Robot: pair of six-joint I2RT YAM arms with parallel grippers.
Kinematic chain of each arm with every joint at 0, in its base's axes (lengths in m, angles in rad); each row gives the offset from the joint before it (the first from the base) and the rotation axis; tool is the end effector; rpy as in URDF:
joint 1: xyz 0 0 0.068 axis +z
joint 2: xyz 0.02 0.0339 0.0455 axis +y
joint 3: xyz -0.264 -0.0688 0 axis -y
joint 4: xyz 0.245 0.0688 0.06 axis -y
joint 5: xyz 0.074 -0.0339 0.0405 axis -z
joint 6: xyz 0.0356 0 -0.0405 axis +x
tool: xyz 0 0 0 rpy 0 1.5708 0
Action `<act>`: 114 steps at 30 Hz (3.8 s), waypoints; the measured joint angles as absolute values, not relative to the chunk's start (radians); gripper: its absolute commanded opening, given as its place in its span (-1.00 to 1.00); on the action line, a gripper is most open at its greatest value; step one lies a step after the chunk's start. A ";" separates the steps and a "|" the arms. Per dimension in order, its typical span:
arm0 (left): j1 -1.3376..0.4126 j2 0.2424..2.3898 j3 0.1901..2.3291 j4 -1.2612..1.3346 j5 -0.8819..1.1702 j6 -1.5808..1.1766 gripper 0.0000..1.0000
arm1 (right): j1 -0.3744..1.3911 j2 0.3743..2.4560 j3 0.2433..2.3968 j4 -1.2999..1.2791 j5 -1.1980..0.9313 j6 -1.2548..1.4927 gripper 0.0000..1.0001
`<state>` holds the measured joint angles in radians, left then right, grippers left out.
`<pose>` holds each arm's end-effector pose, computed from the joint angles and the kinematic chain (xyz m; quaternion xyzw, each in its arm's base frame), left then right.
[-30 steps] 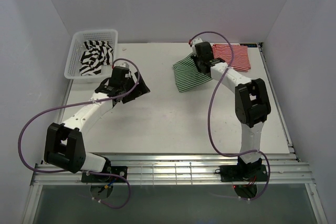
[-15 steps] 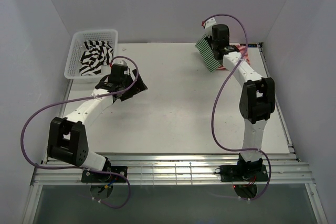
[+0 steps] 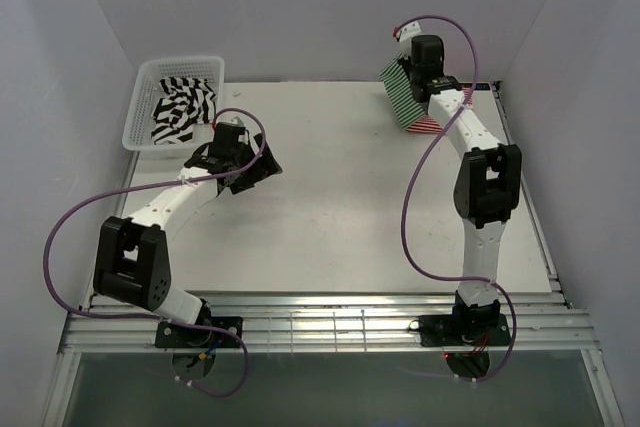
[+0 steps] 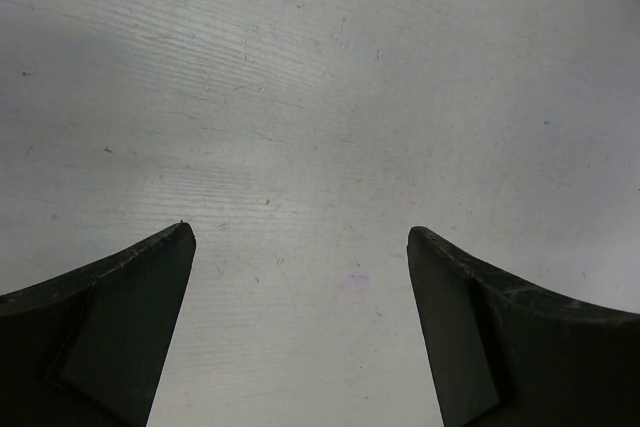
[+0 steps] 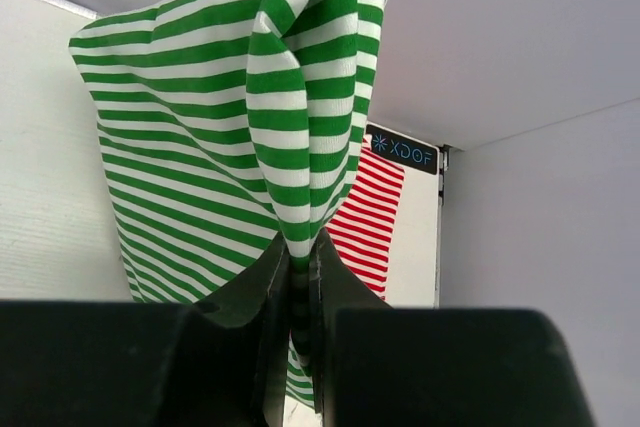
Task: Fold and stack the tank tops
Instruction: Neatly place the folded tank top to the corner, then grab the tank top from the pile
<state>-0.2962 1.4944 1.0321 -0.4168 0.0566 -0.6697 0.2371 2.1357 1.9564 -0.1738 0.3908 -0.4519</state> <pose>0.3014 -0.0941 0.2368 -0.1652 0.9258 -0.1809 0.2877 0.5022 0.1074 0.3149 -0.1672 0.7949 -0.2185 0.5407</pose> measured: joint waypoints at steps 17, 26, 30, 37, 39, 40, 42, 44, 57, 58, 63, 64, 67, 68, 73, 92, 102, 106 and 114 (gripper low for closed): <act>-0.295 1.526 1.040 -0.407 0.097 -0.673 0.96 | 0.106 2.172 1.968 -0.223 0.282 -0.288 -0.85; -0.295 1.567 1.063 -0.397 0.106 -0.673 0.96 | 0.015 2.292 2.020 -0.240 0.155 -0.269 -0.85; -0.295 1.588 1.063 -0.397 0.113 -0.674 0.96 | -0.012 2.339 2.067 -0.241 0.126 -0.269 -0.85; -0.295 1.600 1.068 -0.396 0.115 -0.678 0.96 | -0.041 2.376 2.088 -0.238 0.110 -0.250 -0.85; -0.295 1.602 1.077 -0.396 0.115 -0.680 0.96 | -0.046 2.380 2.084 -0.239 0.110 -0.239 -0.85; -0.295 1.604 1.082 -0.395 0.115 -0.681 0.96 | -0.047 2.380 2.083 -0.239 0.111 -0.235 -0.85; -0.295 1.608 1.088 -0.395 0.115 -0.682 0.96 | -0.052 2.380 2.083 -0.239 0.115 -0.225 -0.85; -0.295 1.615 1.092 -0.394 0.115 -0.686 0.96 | -0.057 2.380 2.083 -0.238 0.125 -0.213 -0.84; -0.295 1.629 1.118 -0.405 0.115 -0.689 0.96 | -0.102 2.379 2.064 -0.234 0.137 -0.155 0.80; -0.295 1.629 1.124 -0.407 0.115 -0.688 0.96 | -0.104 2.376 2.062 -0.233 0.136 -0.152 0.80; -0.295 1.628 1.167 -0.429 0.099 -0.677 0.96 | -0.104 2.284 1.983 -0.243 0.091 -0.115 0.80; -0.295 1.627 1.184 -0.444 0.089 -0.673 0.96 | -0.103 2.248 1.957 -0.246 0.063 -0.103 0.80; -0.292 1.619 1.236 -0.466 0.043 -0.661 0.96 | -0.102 2.103 1.850 -0.234 -0.054 -0.065 0.80; -0.287 1.613 1.256 -0.475 0.027 -0.653 0.96 | -0.098 2.043 1.803 -0.228 -0.093 -0.055 0.80; -0.199 1.607 1.386 -0.500 -0.046 -0.606 0.96 | -0.031 1.779 1.562 -0.175 -0.220 -0.029 0.80; 0.200 2.535 2.212 -0.511 -0.125 -0.306 0.96 | 0.164 1.674 1.234 -0.209 -0.290 -0.028 0.80; 0.221 2.585 2.286 -0.455 -0.119 -0.250 -1.00 | 0.175 1.636 1.191 -0.238 -0.249 -0.029 0.80; 0.223 2.564 2.281 -0.424 -0.115 -0.255 -1.00 | 0.178 1.622 1.190 -0.237 -0.239 -0.029 0.80; 0.225 2.334 2.268 -0.374 0.043 -0.358 -1.00 | 0.179 1.506 1.159 -0.234 -0.234 -0.023 0.80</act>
